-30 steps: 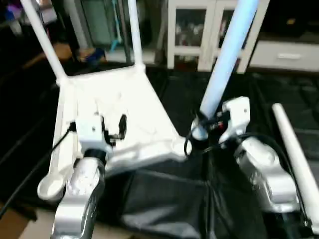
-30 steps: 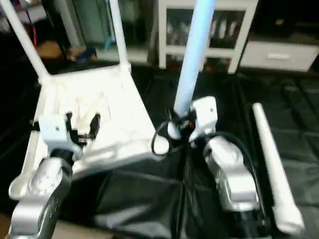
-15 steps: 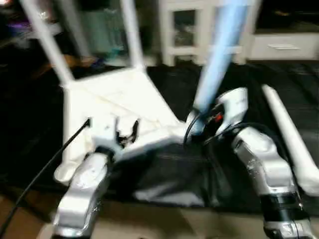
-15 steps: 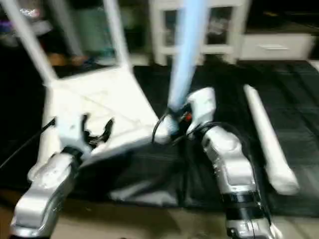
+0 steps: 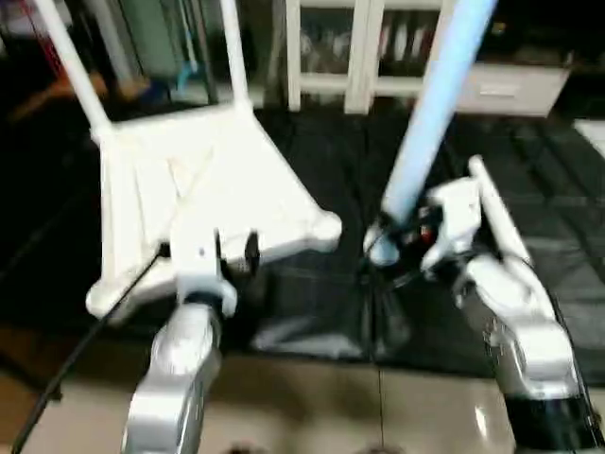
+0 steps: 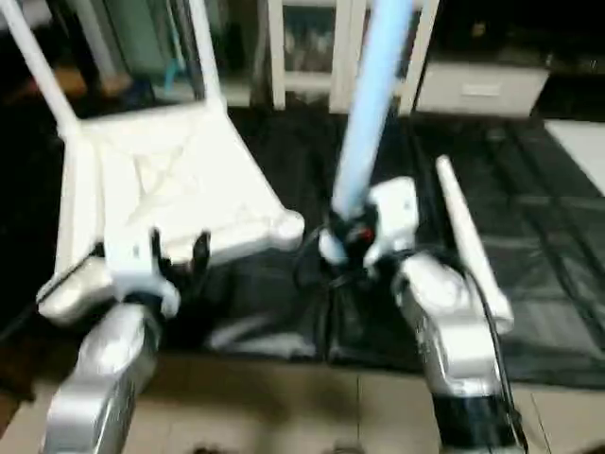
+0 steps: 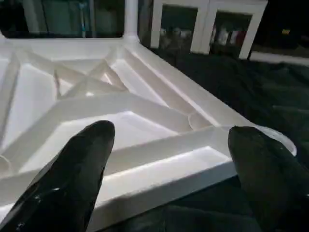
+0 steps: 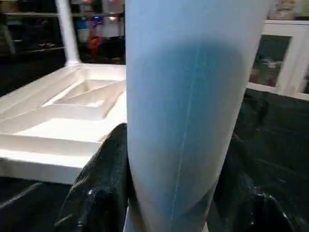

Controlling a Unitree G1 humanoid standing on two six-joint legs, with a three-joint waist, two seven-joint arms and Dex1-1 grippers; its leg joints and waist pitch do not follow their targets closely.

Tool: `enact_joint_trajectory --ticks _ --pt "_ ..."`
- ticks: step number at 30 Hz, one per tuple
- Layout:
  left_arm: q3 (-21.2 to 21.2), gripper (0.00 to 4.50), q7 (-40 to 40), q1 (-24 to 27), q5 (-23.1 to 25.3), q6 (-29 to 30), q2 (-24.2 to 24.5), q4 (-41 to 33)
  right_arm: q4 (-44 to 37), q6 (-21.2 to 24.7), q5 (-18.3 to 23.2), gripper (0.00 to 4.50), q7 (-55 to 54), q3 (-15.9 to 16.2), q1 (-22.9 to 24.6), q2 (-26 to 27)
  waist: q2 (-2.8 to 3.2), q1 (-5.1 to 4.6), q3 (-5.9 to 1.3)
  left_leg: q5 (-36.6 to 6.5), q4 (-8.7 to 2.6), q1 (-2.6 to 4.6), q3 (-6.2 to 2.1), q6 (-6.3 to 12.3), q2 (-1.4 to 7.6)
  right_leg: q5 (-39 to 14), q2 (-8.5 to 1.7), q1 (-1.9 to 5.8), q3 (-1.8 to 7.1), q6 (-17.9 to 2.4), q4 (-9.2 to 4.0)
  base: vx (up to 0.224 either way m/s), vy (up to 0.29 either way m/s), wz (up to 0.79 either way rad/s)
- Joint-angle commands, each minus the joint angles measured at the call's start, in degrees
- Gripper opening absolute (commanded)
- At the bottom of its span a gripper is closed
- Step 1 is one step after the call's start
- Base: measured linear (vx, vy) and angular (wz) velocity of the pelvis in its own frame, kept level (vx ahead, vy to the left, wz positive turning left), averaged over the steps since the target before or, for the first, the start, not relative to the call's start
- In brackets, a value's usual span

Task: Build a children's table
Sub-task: Pick table leg

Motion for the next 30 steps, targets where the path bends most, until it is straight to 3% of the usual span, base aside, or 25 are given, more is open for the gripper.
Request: enact_joint_trajectory --ticks 1,5,7,8,9,10,11,12,13,14,15,16,17,18,19,20,21,22,23,24,25,26,27,28,30 --pt "0.5 4.21 0.1 0.1 0.1 0.2 0.4 -2.5 -1.9 0.7 0.5 1.84 0.1 -0.1 0.8 -0.3 -1.19 0.38 -2.93 -26.6 -7.28 1.47 -3.73 -6.42 6.63 -27.4 -4.36 1.01 3.02 -5.0 -5.82 0.0 0.0 0.0" --pt "0.4 4.21 -0.3 0.6 1.8 0.4 2.6 -4.7 -2.9 0.8 0.4 1.84 0.2 0.5 2.2 0.2 -1.65 0.89 -2.53 -29.7 -7.63 2.02 -3.23 -8.09 6.52 -32.4 -4.77 0.61 2.96 -3.8 -6.46 0.0 0.0 0.0" --pt "1.3 4.21 -0.3 1.5 1.6 -0.2 2.4 -5.9 -4.2 1.4 0.5 1.84 -0.6 1.4 3.2 1.4 -0.87 0.8 -2.07 -34.6 -8.66 2.02 -3.11 -10.03 6.44 -33.3 -3.92 0.64 2.43 -2.9 -6.39 0.0 0.0 0.0" --pt "1.2 4.21 0.1 1.3 1.7 0.3 2.1 -6.0 -4.8 1.8 0.9 1.84 -1.1 1.2 3.5 1.7 -0.14 0.88 -2.07 -38.7 -10.36 1.59 -3.07 -11.53 6.48 -30.6 -2.86 1.64 1.62 -2.9 -5.12 0.0 0.0 0.0" --pt "1.2 4.21 0.1 1.3 1.7 0.3 2.1 -6.0 -4.8 1.8 0.9 1.84 -1.1 1.2 3.5 1.7 -0.39 1.08 -1.93 -40.7 -11.94 0.9 -2.51 -12.0 6.61 -28.4 -1.84 2.33 1.14 -3.0 -3.94 -0.076 0.05 0.0" --pt "0.7 4.21 0.3 0.9 1.8 0.7 1.6 -6.0 -5.5 1.9 1.6 1.84 -1.5 0.7 4.0 2.0 0.09 2.84 -2.53 -42.6 -15.77 -0.4 -0.33 -13.23 6.84 -18.6 0.29 4.78 0.39 -4.1 2.56 -0.115 0.003 0.25" --pt "0.7 4.21 0.3 0.9 1.8 0.7 1.6 -6.0 -5.5 1.8 1.6 1.84 -1.5 0.7 4.0 2.0 -0.99 5.22 -3.06 -35.8 -17.03 -0.5 2.87 -12.85 6.5 -14.0 0.7 4.37 2.09 -3.5 4.02 -0.115 0.003 0.25" --pt "-0.5 4.21 0.5 0.4 2.4 0.0 1.2 -5.3 -5.2 2.0 1.8 1.84 -1.8 -0.2 4.6 1.7 -3.05 4.73 -3.46 -28.0 -13.37 2.62 3.96 -11.52 5.71 -22.7 -1.12 0.85 4.16 -2.3 0.48 -0.043 -0.086 0.35" --pt "-0.9 4.21 0.6 0.4 2.5 -0.1 1.2 -5.2 -5.3 2.1 1.8 1.84 -2.0 -0.4 4.8 1.6 -3.12 3.49 -2.56 1.7 5.02 4.54 -2.75 -0.74 2.3 -56.8 -10.72 -2.66 10.14 -4.4 -11.74 0.0 0.0 0.0" --pt "-1.1 4.21 0.5 0.4 2.5 0.0 1.2 -5.3 -5.4 2.3 1.9 1.84 -2.0 -0.5 4.7 1.6 -2.83 3.39 -1.39 0.8 5.92 3.67 -3.8 -0.75 2.03 -58.5 -10.16 -0.92 9.45 -6.2 -11.23 0.0 0.0 0.0" --pt "-1.6 4.21 0.3 0.5 2.5 0.4 1.3 -5.6 -5.8 2.8 2.4 1.84 -2.0 -1.0 4.6 1.5 -1.92 3.54 -1.52 -4.1 5.77 5.35 -4.67 -2.0 2.64 -57.0 -9.37 -0.31 7.66 -6.8 -9.96 -0.02 0.096 -0.11" --pt "-3.1 4.21 -0.3 0.7 2.4 0.6 1.1 -6.2 -6.4 4.0 4.4 1.84 -0.8 -2.1 4.0 1.1 -0.7 1.04 -1.3 -44.0 -6.09 8.62 -7.73 -7.97 6.42 -31.5 1.74 -1.56 1.03 -3.7 -2.37 -0.08 0.073 0.09" --pt "-3.3 4.21 -0.4 1.1 2.4 0.2 1.1 -5.9 -5.9 3.7 4.3 1.84 -0.6 -2.2 4.0 1.2 -0.7 1.04 -1.3 -44.0 -6.09 8.62 -7.73 -7.97 6.42 -31.5 1.74 -1.56 1.03 -3.7 -2.37 -0.08 0.073 0.09" --pt "-3.4 4.21 -0.5 1.7 2.5 -0.4 1.1 -5.5 -5.3 3.2 4.0 1.84 -0.5 -2.1 4.1 1.3 0.62 0.89 -1.83 -53.5 -10.36 9.03 -8.82 -5.89 9.11 -13.2 1.21 0.21 1.6 -3.9 1.72 -0.086 0.036 0.06" --pt "-3.6 4.21 -0.6 2.1 2.8 -0.6 1.1 -5.3 -4.7 2.9 3.1 1.84 -0.4 -1.7 4.2 0.9 0.49 -0.11 -1.05 -54.3 -12.26 8.34 -8.35 -3.18 9.16 -5.4 1.04 1.37 1.19 -3.6 2.86 -0.038 0.058 -0.13" --pt "-3.7 4.21 -0.7 2.2 3.1 -0.6 1.2 -5.3 -4.5 2.8 2.8 1.84 -0.3 -1.6 4.1 0.7 0.34 -0.61 -0.63 -51.4 -12.35 8.39 -8.01 -0.3 7.94 -5.6 0.48 2.62 1.33 -2.5 1.72 -0.038 0.058 -0.13" --pt "-4.1 4.21 -1.0 2.5 3.6 -0.4 1.6 -5.7 -4.9 3.2 2.7 1.84 -0.6 -1.5 3.9 0.7 -0.7 -0.81 -0.94 -49.3 -11.55 8.91 -6.99 0.7 7.16 -8.6 -0.22 3.0 1.84 -2.3 -0.07 0.0 0.0 0.0" --pt "-4.3 4.21 -1.3 2.9 3.6 0.0 1.4 -6.5 -5.5 3.9 3.7 1.84 -1.1 -2.0 3.7 1.1 -2.13 -0.52 -1.17 -36.4 -6.88 7.71 -2.74 0.5 3.28 -35.3 -3.3 4.52 4.57 -4.0 -7.23 -0.005 -0.05 -0.05" --pt "-4.3 4.21 -1.3 2.9 3.6 0.0 1.4 -6.5 -5.5 3.9 3.7 1.84 -1.1 -2.0 3.7 1.1 -2.13 -0.52 -1.17 -36.4 -6.88 7.71 -2.74 0.5 3.28 -35.3 -3.3 4.52 4.57 -4.0 -7.23 -0.005 -0.05 -0.05" --pt "-4.0 4.21 -1.0 3.4 3.1 -0.1 0.7 -6.5 -5.1 3.3 3.1 1.84 -1.4 -1.4 3.6 1.0 -3.32 0.23 -1.66 -23.0 -3.51 6.13 -1.36 1.96 2.59 -53.5 -5.7 5.92 6.29 -3.2 -10.15 0.0 0.0 0.0" --pt "-4.1 4.21 -0.8 3.4 3.2 -0.1 0.7 -6.3 -4.9 3.4 3.0 1.84 -1.6 -1.4 3.7 1.1 -4.05 0.87 -2.38 -12.7 -2.05 4.43 -1.06 3.79 2.94 -55.8 -7.04 7.59 7.56 -4.1 -11.2 0.0 0.0 0.0" --pt "-4.3 4.21 -0.7 3.3 3.2 -0.1 0.9 -6.1 -4.7 3.5 3.0 1.84 -1.7 -1.4 3.8 1.1 -3.41 1.52 -2.43 -9.0 -3.74 3.81 -1.31 4.39 3.57 -49.7 -5.63 7.86 7.04 -6.1 -10.35 0.0 0.0 0.0" --pt "-4.2 4.21 -0.6 3.2 3.0 0.0 0.7 -6.1 -4.8 3.9 3.1 1.84 -1.9 -1.4 3.8 1.2 -2.95 1.46 -2.48 -9.2 -5.12 4.48 -1.28 4.44 3.84 -45.3 -3.94 7.11 6.15 -7.4 -9.61 0.056 0.012 0.07" --pt "-4.0 4.21 -0.4 3.1 2.6 0.0 0.4 -6.2 -4.9 4.1 3.1 1.84 -2.1 -1.4 3.7 1.3 -1.97 0.07 -2.54 -16.7 -7.53 7.6 -2.21 4.49 5.45 -29.9 -0.21 4.67 3.6 -11.6 -7.0 0.057 0.019 0.16" --pt "-3.7 4.21 -0.3 3.1 2.5 -0.1 0.3 -6.1 -5.0 4.0 3.2 1.84 -1.9 -1.3 3.7 1.3 -0.83 -0.74 -2.76 -23.7 -8.69 9.71 -3.36 4.26 6.75 -20.9 0.63 3.57 2.87 -13.9 -5.28 0.064 0.023 0.14"
